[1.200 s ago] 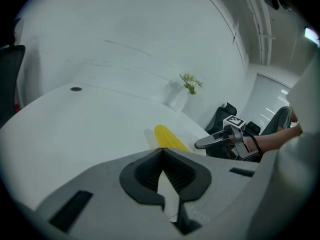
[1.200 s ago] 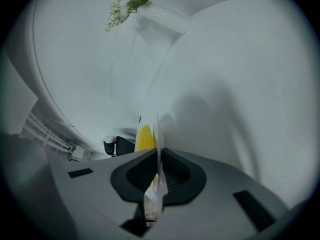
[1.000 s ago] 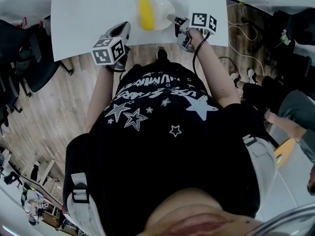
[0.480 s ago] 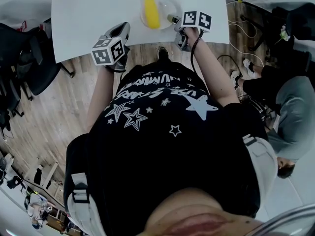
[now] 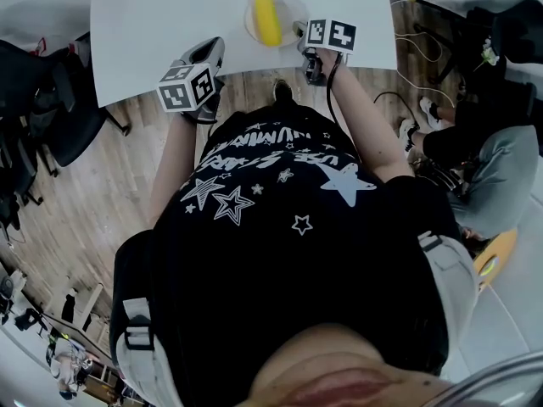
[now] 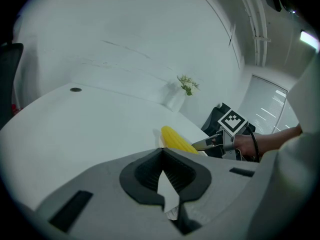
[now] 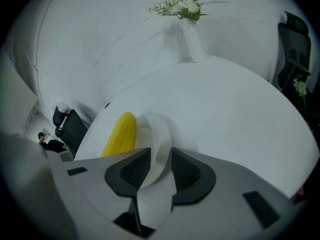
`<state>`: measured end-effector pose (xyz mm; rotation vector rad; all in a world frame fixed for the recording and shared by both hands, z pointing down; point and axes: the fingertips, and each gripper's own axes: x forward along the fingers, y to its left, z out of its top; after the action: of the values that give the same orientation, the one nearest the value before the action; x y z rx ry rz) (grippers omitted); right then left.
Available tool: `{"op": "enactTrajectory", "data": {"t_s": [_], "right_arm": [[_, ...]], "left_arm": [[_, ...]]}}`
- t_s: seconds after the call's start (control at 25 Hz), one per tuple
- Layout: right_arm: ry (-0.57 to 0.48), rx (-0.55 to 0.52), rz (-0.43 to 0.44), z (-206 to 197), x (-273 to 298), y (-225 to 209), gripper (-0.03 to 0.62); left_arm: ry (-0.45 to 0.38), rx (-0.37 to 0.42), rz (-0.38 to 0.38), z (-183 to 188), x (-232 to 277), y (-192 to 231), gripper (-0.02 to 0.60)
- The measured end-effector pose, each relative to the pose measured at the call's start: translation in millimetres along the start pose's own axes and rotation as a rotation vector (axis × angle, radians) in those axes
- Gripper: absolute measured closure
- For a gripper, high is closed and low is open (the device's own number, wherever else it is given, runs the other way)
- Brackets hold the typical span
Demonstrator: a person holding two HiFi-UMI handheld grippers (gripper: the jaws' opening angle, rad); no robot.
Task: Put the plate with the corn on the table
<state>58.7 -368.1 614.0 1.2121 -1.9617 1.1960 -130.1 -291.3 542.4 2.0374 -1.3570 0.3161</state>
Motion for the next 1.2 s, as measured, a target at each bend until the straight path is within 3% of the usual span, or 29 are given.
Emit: {"op": "enactTrajectory", "data": {"t_s": [0.44,0.72,1.2], "right_arm": [[-0.099,0.019,-0.057,8,-25,-1,0.468],[-0.202,-0.041,-0.066,21,-56,28,0.477],[-0.288,-0.121,-0.097,-19,-92,87,0.514]], "left_arm": [[-0.032,0.017,-0.018,4,-23,6,0.577],[-0.079,0.032,-0.052,17,-47,13,0.577],[-0.08,0.057,-0.129,-5,-99,17,0.577]]}}
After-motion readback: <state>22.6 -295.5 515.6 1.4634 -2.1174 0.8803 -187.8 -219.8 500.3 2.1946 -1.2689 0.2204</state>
